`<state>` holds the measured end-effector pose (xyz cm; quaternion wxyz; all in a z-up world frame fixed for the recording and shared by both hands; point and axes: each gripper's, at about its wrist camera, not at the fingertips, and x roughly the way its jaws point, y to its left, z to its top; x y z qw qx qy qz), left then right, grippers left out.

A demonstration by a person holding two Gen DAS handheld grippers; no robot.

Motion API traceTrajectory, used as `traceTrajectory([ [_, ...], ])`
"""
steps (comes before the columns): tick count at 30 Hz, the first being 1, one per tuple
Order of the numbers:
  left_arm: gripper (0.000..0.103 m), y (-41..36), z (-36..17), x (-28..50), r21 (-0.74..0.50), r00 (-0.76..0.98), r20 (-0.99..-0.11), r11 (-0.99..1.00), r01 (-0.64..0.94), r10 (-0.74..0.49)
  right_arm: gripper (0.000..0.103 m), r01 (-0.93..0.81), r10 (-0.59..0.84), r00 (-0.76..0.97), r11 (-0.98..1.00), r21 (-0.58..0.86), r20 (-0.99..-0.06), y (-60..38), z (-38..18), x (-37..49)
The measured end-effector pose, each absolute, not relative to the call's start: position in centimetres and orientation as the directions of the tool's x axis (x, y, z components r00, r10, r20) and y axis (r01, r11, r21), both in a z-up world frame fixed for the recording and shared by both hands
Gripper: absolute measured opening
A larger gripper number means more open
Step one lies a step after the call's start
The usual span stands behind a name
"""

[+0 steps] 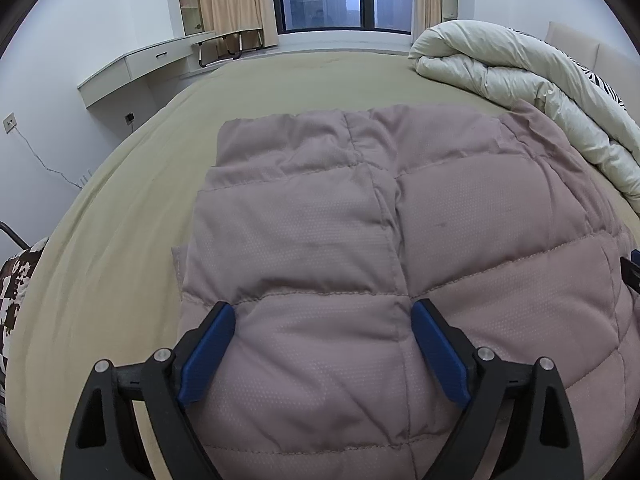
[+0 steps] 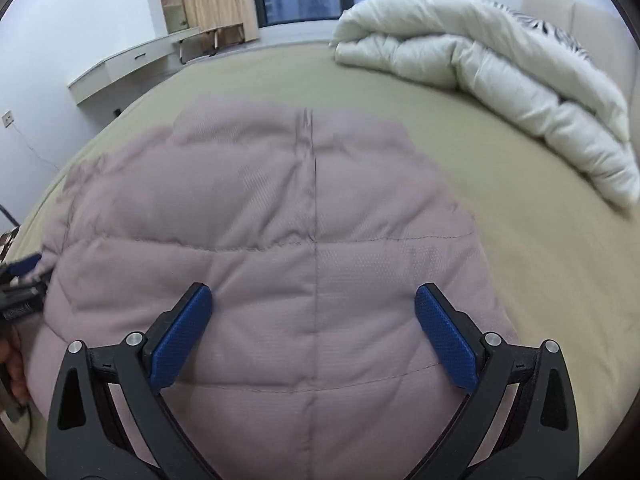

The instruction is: Fold large clothes

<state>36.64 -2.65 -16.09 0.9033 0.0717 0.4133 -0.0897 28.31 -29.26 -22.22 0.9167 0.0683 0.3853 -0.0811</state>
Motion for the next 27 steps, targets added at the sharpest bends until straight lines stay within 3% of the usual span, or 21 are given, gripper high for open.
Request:
traceTrajectory([
  [10,0.095,-2.4,-16.0,36.8,0.042,0.639,-0.761,0.975,0.22,-0.111,0.103,0.179,-0.098,0.704,0.983,0.043,-0.703,-29.7,-24.0,28.9],
  [13,0.094,-1.0,-14.2,36.1,-0.009,0.615,-0.775,0.977,0.215,-0.143,0.103,0.175,-0.062,0.67,0.982,0.077,-0.74,-30.6,-22.3,29.5],
  [15,0.094,1.0,-12.7,34.7,-0.041,0.639,-0.753,0.981,0.188,-0.154,0.103,0.182,-0.031,0.73,0.972,0.15,-0.683,-31.7,-19.8,27.3],
  [19,0.097,6.4,-12.4,33.7,-0.18,0.606,-0.765,0.976,0.119,-0.215,0.103,0.228,-0.001,0.805,0.924,0.307,-0.594,-37.2,-16.6,24.3],
  [23,0.097,10.4,-15.2,34.6,-0.333,0.501,-0.803,0.94,0.075,-0.324,0.103,0.239,0.141,0.752,0.852,0.466,-0.643,-42.9,-17.6,25.0],
  [27,0.097,12.2,-16.5,35.4,-0.478,0.457,-0.774,0.878,0.033,-0.439,0.103,0.24,0.255,0.69,0.803,0.546,-0.678,-45.6,-20.8,25.9],
])
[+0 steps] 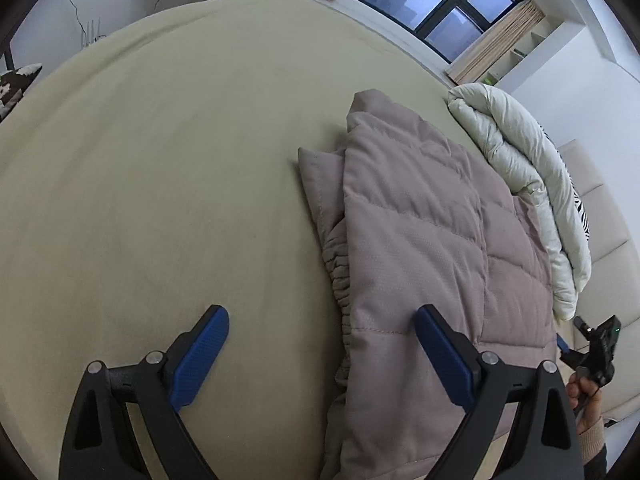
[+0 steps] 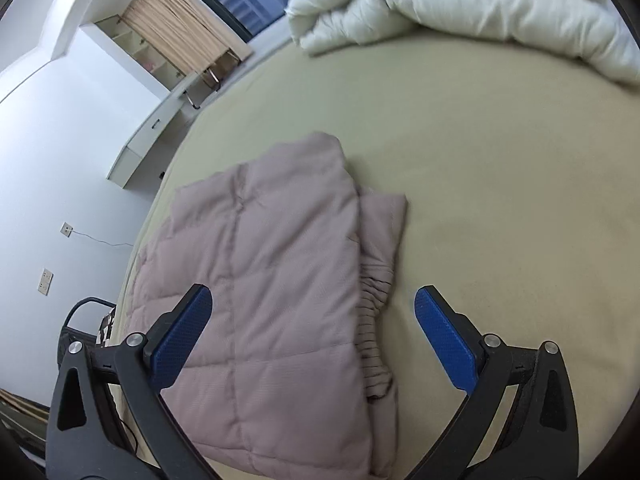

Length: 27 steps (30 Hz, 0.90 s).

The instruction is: Fold large clothes

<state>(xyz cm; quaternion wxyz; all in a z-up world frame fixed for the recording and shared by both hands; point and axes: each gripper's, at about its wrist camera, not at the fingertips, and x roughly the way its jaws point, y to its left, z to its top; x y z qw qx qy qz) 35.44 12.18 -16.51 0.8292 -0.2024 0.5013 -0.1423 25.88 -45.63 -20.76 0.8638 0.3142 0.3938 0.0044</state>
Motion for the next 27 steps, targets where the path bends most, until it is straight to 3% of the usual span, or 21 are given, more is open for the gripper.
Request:
traceTrajectory([
  [5,0.099,11.0,-17.5,37.2,-0.516,0.407,-0.769,0.855,0.059,-0.493,0.101,0.198,0.443,0.594,0.729,0.655,-0.672,-45.0,-25.8,28.2],
  [17,0.095,9.1,-19.5,43.0,-0.665,0.276,-0.713,0.746,0.023,-0.644,0.101,0.09,0.602,0.537,0.655,0.75,-0.591,-43.5,-29.1,32.2],
  [24,0.061,7.1,-20.9,44.4,-0.737,0.243,-0.658,0.676,-0.015,-0.713,0.1,0.136,0.589,0.488,0.678,0.723,-0.644,-43.4,-30.6,36.5],
  [25,0.056,7.0,-20.9,44.3,-0.738,0.24,-0.657,0.674,-0.012,-0.715,0.098,0.142,0.58,0.49,0.683,0.716,-0.65,-43.4,-30.6,36.9],
  [27,0.048,6.8,-20.4,44.1,-0.734,0.238,-0.659,0.679,0.007,-0.714,0.083,0.141,0.558,0.492,0.707,0.693,-0.668,-43.1,-30.4,37.0],
])
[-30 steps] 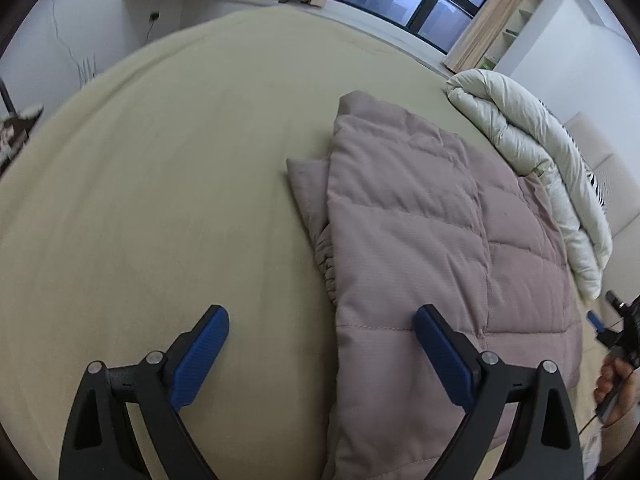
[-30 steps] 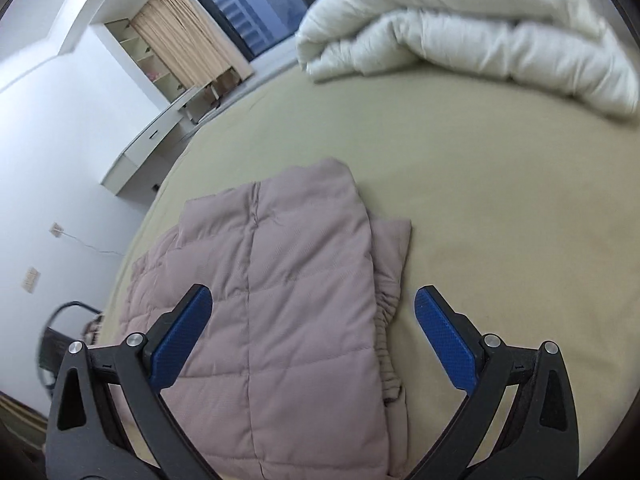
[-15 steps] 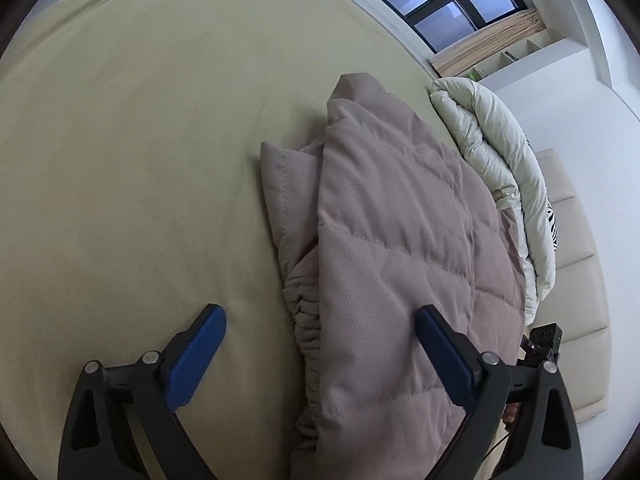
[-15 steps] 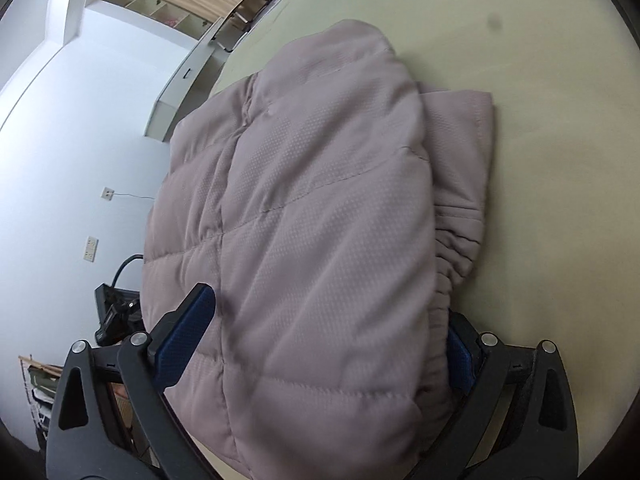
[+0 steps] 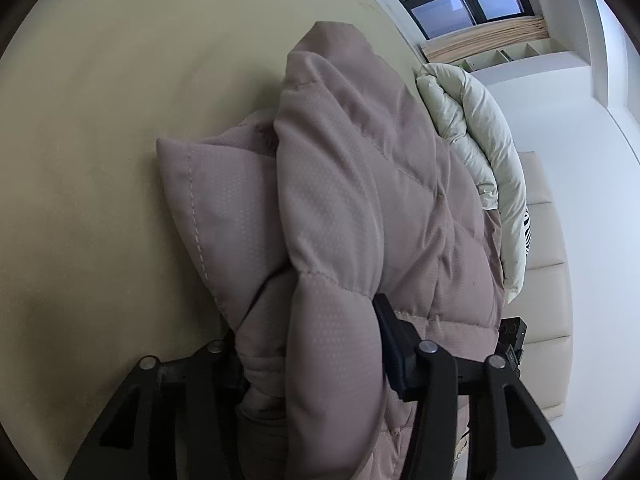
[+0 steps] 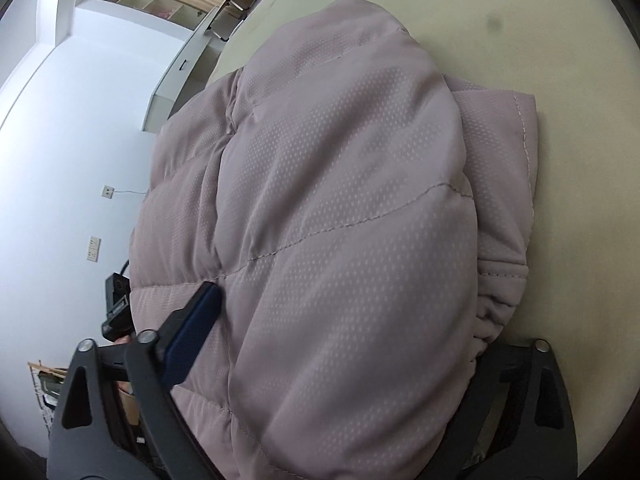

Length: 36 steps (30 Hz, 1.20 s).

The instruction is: Fold large clothes

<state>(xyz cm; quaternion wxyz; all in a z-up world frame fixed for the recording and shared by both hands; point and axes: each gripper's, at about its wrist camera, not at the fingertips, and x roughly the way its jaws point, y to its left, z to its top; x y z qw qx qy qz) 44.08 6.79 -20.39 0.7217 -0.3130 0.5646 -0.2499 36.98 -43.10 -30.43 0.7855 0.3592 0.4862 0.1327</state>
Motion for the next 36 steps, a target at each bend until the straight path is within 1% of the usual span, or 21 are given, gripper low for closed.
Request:
traceTrajectory([
  [1,0.044,6.7,-20.0,43.9,-0.726,0.237,-0.664,0.687,0.02,-0.709,0.078,0.136,0.551,0.494,0.715,0.686,-0.673,-42.9,-30.3,36.8],
  [3,0.039,6.6,-19.1,43.5,-0.723,0.237,-0.666,0.691,0.033,-0.708,0.059,0.122,0.533,0.506,0.734,0.668,-0.678,-42.5,-29.4,36.3],
  [5,0.036,6.9,-18.2,42.7,-0.728,0.243,-0.658,0.684,0.034,-0.713,0.05,0.108,0.513,0.516,0.756,0.646,-0.686,-41.8,-27.9,35.8],
  [8,0.033,7.4,-16.2,40.2,-0.733,0.25,-0.646,0.677,0.059,-0.721,0.045,0.074,0.487,0.53,0.789,0.61,-0.694,-40.3,-25.1,34.6],
  [11,0.032,8.7,-14.5,37.0,-0.743,0.256,-0.631,0.665,0.073,-0.733,0.043,0.029,0.493,0.547,0.797,0.603,-0.677,-38.9,-22.6,32.1],
  [16,0.032,11.2,-11.8,30.2,-0.734,0.256,-0.632,0.671,0.105,-0.731,0.042,0.001,0.522,0.565,0.774,0.633,-0.639,-36.4,-20.7,25.4],
  [20,0.032,12.8,-11.2,24.5,-0.719,0.231,-0.646,0.682,0.135,-0.727,0.042,0.01,0.54,0.569,0.749,0.662,-0.62,-34.8,-20.5,19.3],
  [23,0.033,13.6,-12.8,21.4,-0.701,0.208,-0.673,0.702,0.127,-0.71,0.042,0.048,0.547,0.561,0.727,0.685,-0.621,-33.8,-22.0,15.8],
  [25,0.036,14.3,-15.4,20.3,-0.691,0.195,-0.694,0.717,0.087,-0.693,0.043,0.087,0.526,0.549,0.737,0.67,-0.65,-33.6,-24.0,14.4],
  [26,0.038,14.7,-16.8,20.1,-0.701,0.189,-0.693,0.711,0.052,-0.696,0.044,0.111,0.518,0.539,0.738,0.666,-0.664,-33.3,-25.2,14.4],
  [28,0.046,15.7,-19.6,20.3,-0.753,0.19,-0.649,0.658,-0.017,-0.737,0.054,0.151,0.513,0.536,0.723,0.674,-0.671,-33.9,-27.9,14.3],
  [29,0.047,15.9,-20.3,20.4,-0.775,0.197,-0.625,0.63,-0.047,-0.755,0.061,0.158,0.503,0.549,0.721,0.674,-0.667,-34.1,-28.9,14.4],
  [30,0.048,15.8,-20.4,20.5,-0.774,0.205,-0.626,0.631,-0.048,-0.753,0.066,0.167,0.503,0.558,0.711,0.683,-0.66,-34.3,-29.8,14.5],
  [32,0.051,15.2,-20.1,20.6,-0.744,0.217,-0.655,0.667,-0.022,-0.724,0.068,0.182,0.493,0.575,0.701,0.689,-0.653,-34.3,-30.9,14.6],
  [36,0.053,15.2,-19.7,20.5,-0.739,0.226,-0.664,0.672,-0.05,-0.713,0.071,0.207,0.488,0.579,0.687,0.697,-0.653,-34.2,-31.0,13.5],
])
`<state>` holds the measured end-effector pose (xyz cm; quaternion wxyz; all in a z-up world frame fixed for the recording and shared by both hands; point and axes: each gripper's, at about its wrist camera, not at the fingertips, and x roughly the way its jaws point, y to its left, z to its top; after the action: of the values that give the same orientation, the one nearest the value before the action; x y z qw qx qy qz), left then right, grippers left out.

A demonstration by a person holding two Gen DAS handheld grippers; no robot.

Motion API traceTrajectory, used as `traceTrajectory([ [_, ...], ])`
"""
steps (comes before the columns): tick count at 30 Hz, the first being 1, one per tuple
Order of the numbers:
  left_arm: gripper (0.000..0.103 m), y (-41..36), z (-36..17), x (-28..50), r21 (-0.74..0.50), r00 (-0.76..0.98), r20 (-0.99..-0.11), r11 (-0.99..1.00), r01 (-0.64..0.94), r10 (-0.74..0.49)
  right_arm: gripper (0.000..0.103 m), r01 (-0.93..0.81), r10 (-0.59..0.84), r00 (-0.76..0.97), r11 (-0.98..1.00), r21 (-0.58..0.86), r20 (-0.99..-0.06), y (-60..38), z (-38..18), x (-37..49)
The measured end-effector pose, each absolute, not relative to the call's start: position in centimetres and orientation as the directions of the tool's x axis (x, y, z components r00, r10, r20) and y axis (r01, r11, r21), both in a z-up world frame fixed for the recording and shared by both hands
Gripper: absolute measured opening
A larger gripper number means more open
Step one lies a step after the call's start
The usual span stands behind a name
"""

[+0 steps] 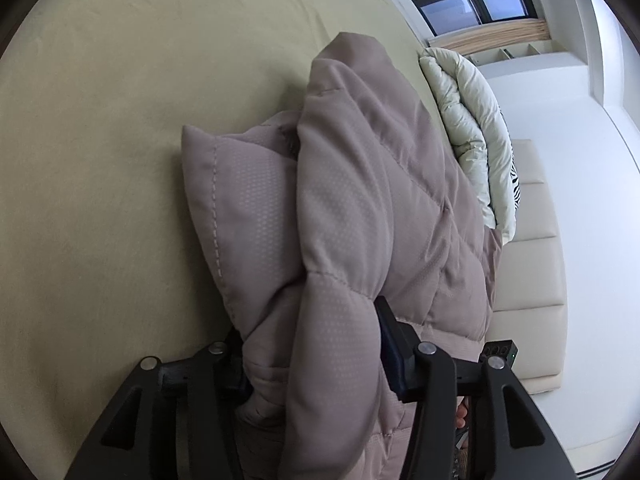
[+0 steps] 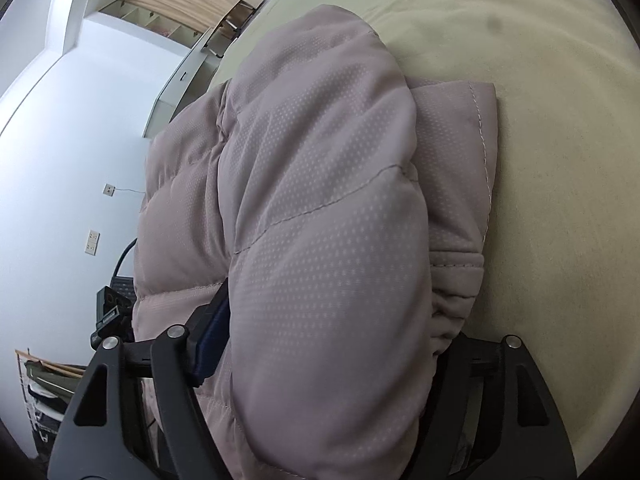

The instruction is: Fold large clothes

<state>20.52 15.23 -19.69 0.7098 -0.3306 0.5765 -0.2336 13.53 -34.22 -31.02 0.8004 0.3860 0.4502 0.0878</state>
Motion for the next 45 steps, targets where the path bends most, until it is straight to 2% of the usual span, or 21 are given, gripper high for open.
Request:
traceTrajectory([
  [3,0.054,15.6,-17.7,19.2,-0.686,0.273,-0.705,0.727,-0.025,-0.655,0.073,0.255,0.438,0.577,0.705,0.661,-0.689,-34.7,-30.5,12.8],
  [8,0.054,16.6,-13.4,16.4,-0.584,0.388,-0.744,0.812,0.02,-0.544,0.073,0.33,0.244,0.623,0.78,0.532,-0.743,-35.3,-26.4,8.6],
  [11,0.062,16.5,-9.4,14.0,-0.466,0.509,-0.743,0.882,0.073,-0.435,0.073,0.317,0.114,0.678,0.846,0.429,-0.726,-34.5,-22.9,6.1],
  [14,0.072,14.0,-5.4,11.8,-0.331,0.622,-0.705,0.933,0.138,-0.342,0.073,0.283,-0.005,0.749,0.907,0.313,-0.662,-32.4,-18.7,4.2],
  [17,0.09,11.3,-0.9,8.4,-0.179,0.756,-0.604,0.967,0.18,-0.252,0.074,0.273,-0.115,0.814,0.941,0.2,-0.57,-29.0,-13.6,2.7],
  [19,0.103,10.1,2.0,5.6,-0.091,0.846,-0.494,0.98,0.177,-0.199,0.079,0.279,-0.174,0.866,0.946,0.164,-0.469,-27.2,-10.3,1.2],
  [21,0.103,9.5,4.4,2.9,-0.036,0.9,-0.394,0.982,0.186,-0.185,0.094,0.278,-0.213,0.908,0.95,0.138,-0.361,-25.4,-6.9,-0.6],
  [23,0.103,8.6,6.4,1.2,0.008,0.934,-0.322,0.986,0.168,-0.156,0.103,0.299,-0.271,0.933,0.95,0.093,-0.236,-23.9,-4.5,-2.3],
  [24,0.103,8.1,7.6,0.4,0.032,0.949,-0.285,0.989,0.147,-0.132,0.103,0.311,-0.293,0.935,0.948,0.065,-0.197,-23.2,-3.1,-3.1],
  [28,0.103,7.8,11.2,-3.0,0.086,0.986,-0.158,0.995,0.058,-0.043,0.103,0.289,-0.288,0.92,0.957,-0.035,-0.266,-21.2,1.8,-4.3],
  [30,0.103,7.3,12.5,-4.2,0.107,0.992,-0.125,0.994,0.033,-0.02,0.103,0.286,-0.286,0.927,0.958,-0.035,-0.242,-20.6,4.2,-5.8],
  [32,0.103,6.8,13.4,-4.6,0.126,0.986,-0.164,0.992,-0.006,0.027,0.103,0.281,-0.28,0.945,0.959,-0.015,-0.172,-19.9,6.6,-7.9],
  [33,0.103,6.6,13.8,-4.7,0.13,0.982,-0.188,0.991,0.023,0.002,0.103,0.279,-0.276,0.95,0.96,0.001,-0.146,-19.5,7.6,-9.0],
  [35,0.103,6.7,14.4,-5.0,0.1,0.975,-0.218,0.993,0.063,-0.04,0.103,0.245,-0.238,0.96,0.969,0.032,-0.15,-18.8,9.7,-10.5],
  [38,0.103,6.7,14.5,-5.0,0.071,0.961,-0.275,0.996,0.061,-0.039,0.103,0.17,-0.155,0.971,0.983,0.07,-0.18,-17.3,11.8,-11.9],
  [42,0.103,5.9,12.6,-4.5,0.072,0.923,-0.383,0.995,0.072,-0.039,0.103,0.145,-0.12,0.942,0.988,0.06,-0.312,-14.8,11.2,-11.9],
  [45,0.103,5.5,10.1,-3.7,0.075,0.88,-0.475,0.995,0.062,-0.019,0.103,0.172,-0.143,0.892,0.985,0.029,-0.429,-13.2,8.4,-10.9],
])
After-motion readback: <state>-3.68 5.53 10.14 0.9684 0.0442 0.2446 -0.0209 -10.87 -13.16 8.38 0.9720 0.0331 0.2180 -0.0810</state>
